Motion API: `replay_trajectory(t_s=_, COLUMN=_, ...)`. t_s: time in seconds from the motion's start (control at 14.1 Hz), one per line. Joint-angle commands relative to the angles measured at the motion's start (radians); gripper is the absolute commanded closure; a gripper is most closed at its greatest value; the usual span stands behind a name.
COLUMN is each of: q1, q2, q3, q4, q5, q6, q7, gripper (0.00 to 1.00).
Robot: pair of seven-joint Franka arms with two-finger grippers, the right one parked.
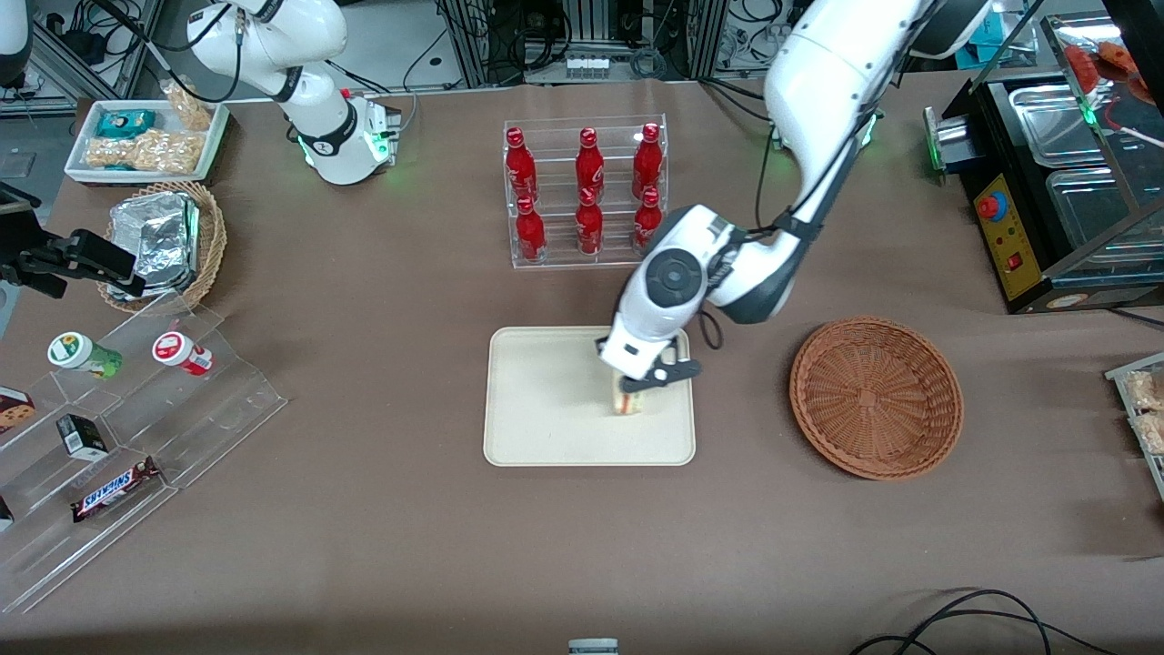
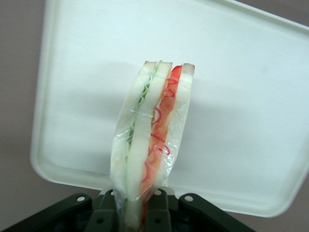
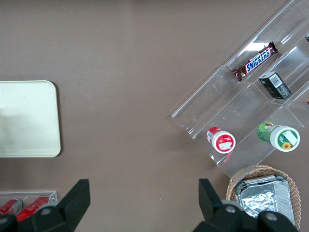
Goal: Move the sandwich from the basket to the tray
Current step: 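Carry the sandwich over the cream tray and lower it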
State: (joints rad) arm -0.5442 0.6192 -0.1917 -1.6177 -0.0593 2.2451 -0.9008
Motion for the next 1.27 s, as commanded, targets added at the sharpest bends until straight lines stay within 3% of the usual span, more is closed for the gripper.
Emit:
replay_trajectory(t_s=0.0, q1=-0.034, q2=0.082, q3=0.012, q4=0.134, q5=0.016, q6=-0.007, q7=-0.006, gripper=0.91)
replay_trajectory(t_s=0.42, q1=-0.046, q2=0.178, q3=0.012, q4=0.236, q5=0.111, q6=-0.01, q7=-0.038, gripper=0.91)
replay_trajectory(t_s=0.64, q1=-0.046, q2=0.194, q3=0.011, q4=0.236, q5=0.108, q6=-0.006, q7=-0.039, gripper=0.8)
replay_trajectory(t_s=0.71, q1=-0.046, q2=0.204, q3=0.009, q4=0.236, q5=0.105, q6=-0.004, q7=-0.041, gripper=0.55)
replay_trajectory(t_s=0.78, q1=-0.046, q2=0.206, q3=0.009, q4=0.236, q5=0.105, q6=-0.002, q7=-0.039, gripper=0.01)
replay_trajectory(t_s=0.99, q1=-0.046, q2=0.131, q3=0.012, q4=0.225, q5=0.116, q6=-0.018, q7=-0.038, gripper=0.0)
replay_trajectory(t_s=1.2, q1=-0.034, q2=0.016, q3=0.014, q4=0.222, q5=0.114, q6=-0.181, q7=-0.033, gripper=0.0)
